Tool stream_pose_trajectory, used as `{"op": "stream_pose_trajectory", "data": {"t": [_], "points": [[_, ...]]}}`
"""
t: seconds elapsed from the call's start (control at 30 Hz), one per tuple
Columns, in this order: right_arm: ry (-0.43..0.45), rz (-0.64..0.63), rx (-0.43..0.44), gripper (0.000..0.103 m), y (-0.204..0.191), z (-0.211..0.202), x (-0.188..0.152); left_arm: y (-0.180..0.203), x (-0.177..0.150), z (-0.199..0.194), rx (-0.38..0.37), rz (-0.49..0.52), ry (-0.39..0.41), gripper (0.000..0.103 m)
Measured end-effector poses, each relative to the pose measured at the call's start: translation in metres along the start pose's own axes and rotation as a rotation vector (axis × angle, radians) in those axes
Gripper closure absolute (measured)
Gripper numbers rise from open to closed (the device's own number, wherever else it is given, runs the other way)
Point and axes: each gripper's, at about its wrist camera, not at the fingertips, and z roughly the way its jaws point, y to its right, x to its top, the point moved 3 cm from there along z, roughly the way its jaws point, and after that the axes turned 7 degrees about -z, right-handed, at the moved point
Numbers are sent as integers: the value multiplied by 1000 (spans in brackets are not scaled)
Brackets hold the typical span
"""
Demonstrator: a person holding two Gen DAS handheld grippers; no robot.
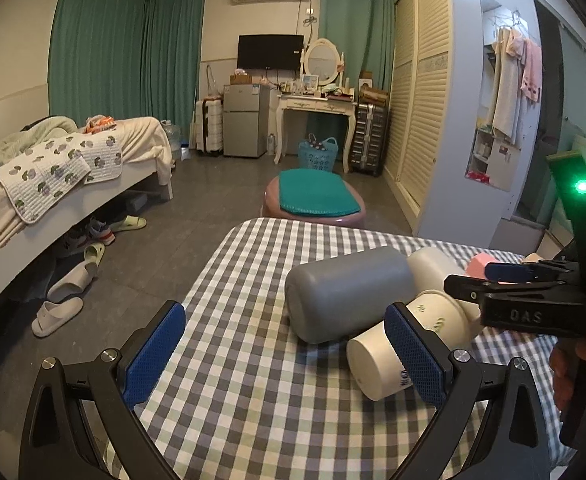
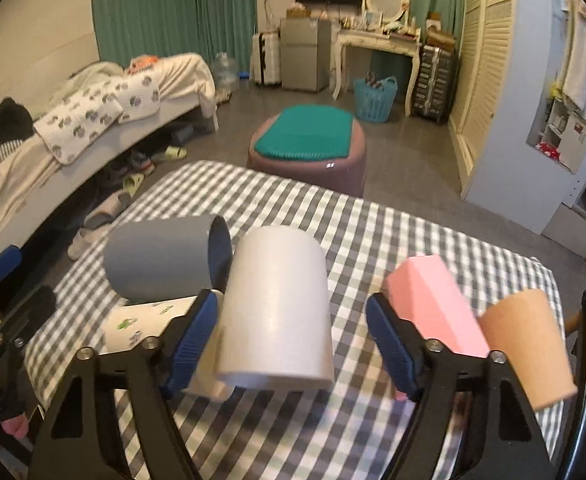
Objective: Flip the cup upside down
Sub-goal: 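Move the right gripper to the plain white cup and close on it, then lift the plain white cup with the right gripper toward the left gripper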
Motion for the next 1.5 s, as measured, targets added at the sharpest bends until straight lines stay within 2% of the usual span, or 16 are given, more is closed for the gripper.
{"op": "stream_pose_trajectory", "data": {"t": [0.43, 0.73, 0.87, 1.07, 1.23, 1.33, 1.5], "points": [[-61, 105, 154, 34, 7, 32, 1, -4, -5, 16, 3, -10, -37, 0], [-146, 145, 220, 31, 12, 30, -5, -2, -5, 15, -1, -17, -39, 0], [-190, 123, 234, 31, 7, 32, -14, 1, -4, 10, -2, -11, -32, 0], [-162, 100, 171, 31, -4, 19, -21, 1, 0, -3, 7, -8, -9, 0], [-107, 46, 58, 32, -10, -13, -30, 5, 0, -11, 3, -7, -4, 0], [-85, 9, -38, 32, -14, -38, -44, 10, -1, -16, -10, 2, -4, 0], [-100, 20, -89, 32, -13, -61, -74, 20, -4, -27, -40, 15, -9, 0]]}}
